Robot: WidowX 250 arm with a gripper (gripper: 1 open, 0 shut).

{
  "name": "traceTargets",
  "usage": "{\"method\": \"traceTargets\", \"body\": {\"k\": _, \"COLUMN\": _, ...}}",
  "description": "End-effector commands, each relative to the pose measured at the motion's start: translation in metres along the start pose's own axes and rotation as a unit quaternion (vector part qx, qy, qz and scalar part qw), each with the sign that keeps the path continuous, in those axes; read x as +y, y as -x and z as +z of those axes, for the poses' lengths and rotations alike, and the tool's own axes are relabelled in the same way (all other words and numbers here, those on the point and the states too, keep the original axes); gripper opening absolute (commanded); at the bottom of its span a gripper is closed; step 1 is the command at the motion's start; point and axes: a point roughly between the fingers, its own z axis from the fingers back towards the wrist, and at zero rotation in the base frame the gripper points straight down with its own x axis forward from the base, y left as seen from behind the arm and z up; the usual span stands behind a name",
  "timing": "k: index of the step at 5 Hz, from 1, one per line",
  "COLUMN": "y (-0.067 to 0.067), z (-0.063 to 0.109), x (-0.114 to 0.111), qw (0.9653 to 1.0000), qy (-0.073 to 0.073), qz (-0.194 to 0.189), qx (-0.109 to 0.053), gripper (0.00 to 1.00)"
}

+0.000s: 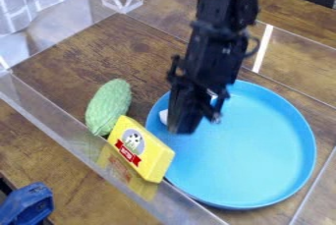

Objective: Remove the yellow brick from inside the blue tray and put it on the table

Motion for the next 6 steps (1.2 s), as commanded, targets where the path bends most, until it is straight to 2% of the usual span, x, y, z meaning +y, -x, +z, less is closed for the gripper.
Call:
{"method": "traceTargets", "body": {"k": 1, "y": 0.007, "z": 0.049, "x": 0.0, "qw": 0.9993, "qy": -0.02, "qz": -0.003, "qx": -0.032, "gripper": 0.0}}
{"method": "traceTargets", "body": {"k": 2, "y": 0.013, "z": 0.06, "x": 0.004, "qw": 0.9992, "qy": -0.026, "qz": -0.007, "qx": -0.028, "gripper": 0.0}}
{"method": "traceTargets", "body": {"k": 3, "y": 0.015, "z": 0.057, "x": 0.008, "qw": 0.9991, "qy": -0.03, "qz": -0.012, "qx": -0.025, "gripper": 1.0}}
{"method": "traceTargets", "body": {"k": 6, "y": 0.012, "z": 0.042, "x": 0.016, "qw": 0.9991, "qy": -0.038, "qz": -0.009, "qx": -0.018, "gripper": 1.0}}
